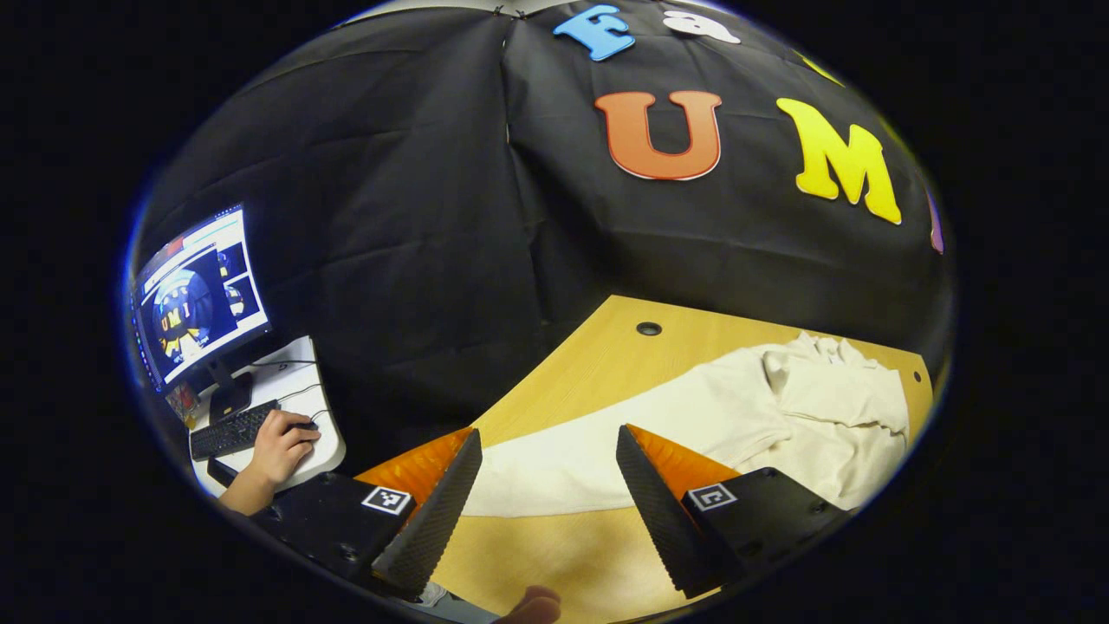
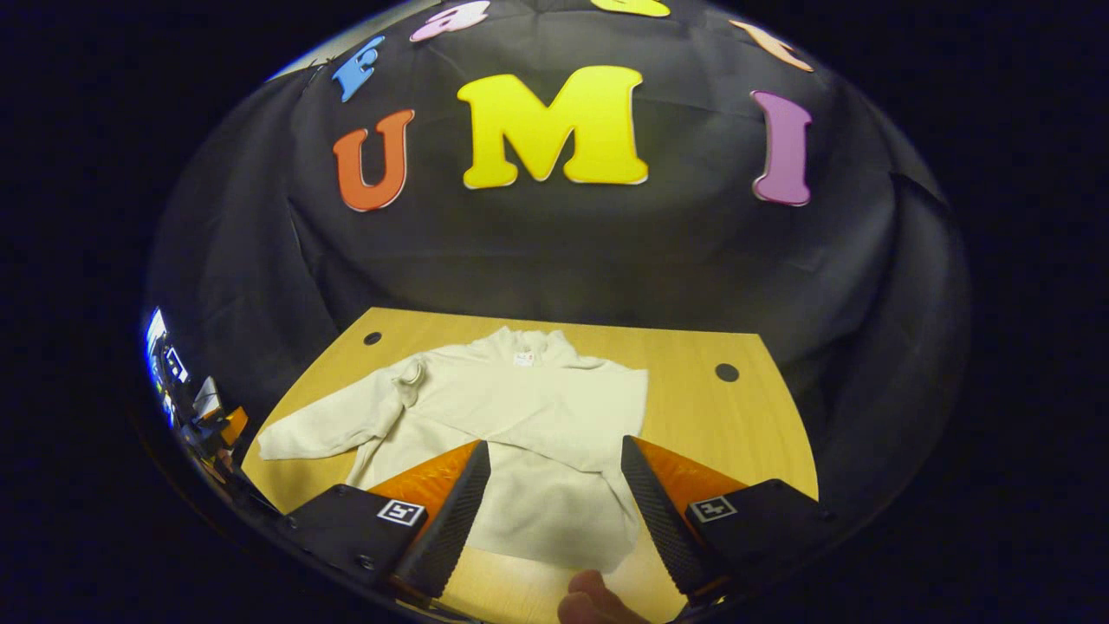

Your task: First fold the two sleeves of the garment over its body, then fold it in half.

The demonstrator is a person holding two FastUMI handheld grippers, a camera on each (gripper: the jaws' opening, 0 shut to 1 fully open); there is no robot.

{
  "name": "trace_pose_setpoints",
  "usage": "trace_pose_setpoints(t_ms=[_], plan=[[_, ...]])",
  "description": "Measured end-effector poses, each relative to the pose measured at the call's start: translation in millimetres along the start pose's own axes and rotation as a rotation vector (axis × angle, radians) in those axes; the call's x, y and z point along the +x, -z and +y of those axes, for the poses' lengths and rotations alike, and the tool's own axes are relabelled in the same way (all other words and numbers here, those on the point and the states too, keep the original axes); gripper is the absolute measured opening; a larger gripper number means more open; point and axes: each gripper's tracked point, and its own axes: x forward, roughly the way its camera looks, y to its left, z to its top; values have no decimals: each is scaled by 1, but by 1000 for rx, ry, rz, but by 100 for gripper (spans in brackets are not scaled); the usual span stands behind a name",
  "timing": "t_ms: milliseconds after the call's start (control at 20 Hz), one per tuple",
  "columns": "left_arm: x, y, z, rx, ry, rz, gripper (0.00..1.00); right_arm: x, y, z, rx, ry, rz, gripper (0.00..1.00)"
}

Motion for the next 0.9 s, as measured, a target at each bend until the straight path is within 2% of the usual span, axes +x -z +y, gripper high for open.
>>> trace_pose_setpoints(t_ms=[200,300,500,650,750,900], plan=[[24,26,25,2,-47,78,100,-60,-6,-24,73,61,-147,94],[36,51,36,-25,-71,151,99,-83,-8,-24,75,73,-175,93],[50,110,61,-133,-167,380,99,-102,-17,-20,70,166,-222,95],[66,130,67,-202,-175,473,99,-102,2,-2,72,149,-181,97],[78,130,70,-224,-172,496,99,-101,12,5,66,145,-144,97],[93,126,76,-291,-175,520,99,-105,10,8,56,157,-151,96]])
